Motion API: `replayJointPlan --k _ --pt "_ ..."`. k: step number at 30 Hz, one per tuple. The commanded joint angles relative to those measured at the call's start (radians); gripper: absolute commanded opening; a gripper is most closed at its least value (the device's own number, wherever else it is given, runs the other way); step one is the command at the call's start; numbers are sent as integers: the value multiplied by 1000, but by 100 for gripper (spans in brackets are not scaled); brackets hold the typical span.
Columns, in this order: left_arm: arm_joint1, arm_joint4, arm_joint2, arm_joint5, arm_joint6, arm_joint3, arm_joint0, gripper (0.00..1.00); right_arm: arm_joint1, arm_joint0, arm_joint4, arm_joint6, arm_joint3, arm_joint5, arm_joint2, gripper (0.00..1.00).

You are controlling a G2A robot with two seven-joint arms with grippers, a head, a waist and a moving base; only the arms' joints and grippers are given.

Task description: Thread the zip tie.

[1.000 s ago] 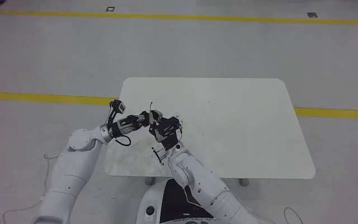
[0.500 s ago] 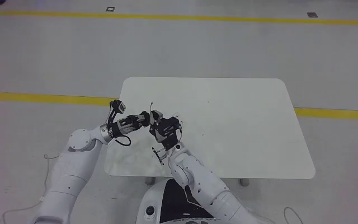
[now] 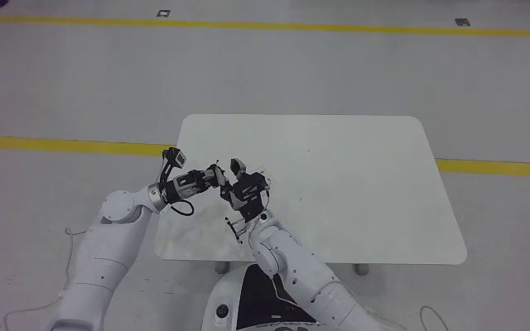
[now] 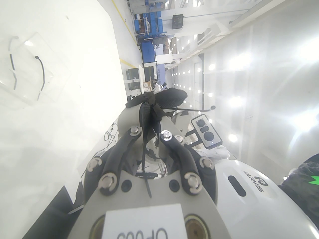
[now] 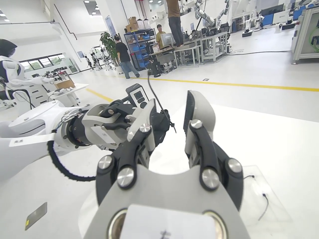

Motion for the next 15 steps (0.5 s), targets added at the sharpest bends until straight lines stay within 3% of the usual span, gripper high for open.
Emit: replayJointPlan --k 1,15 --pt "0 0 0 0 0 0 0 0 0 -1 -1 0 -2 0 0 54" --pt "0 0 0 0 0 0 0 0 0 -1 -20 -8 -30 -5 -5 40"
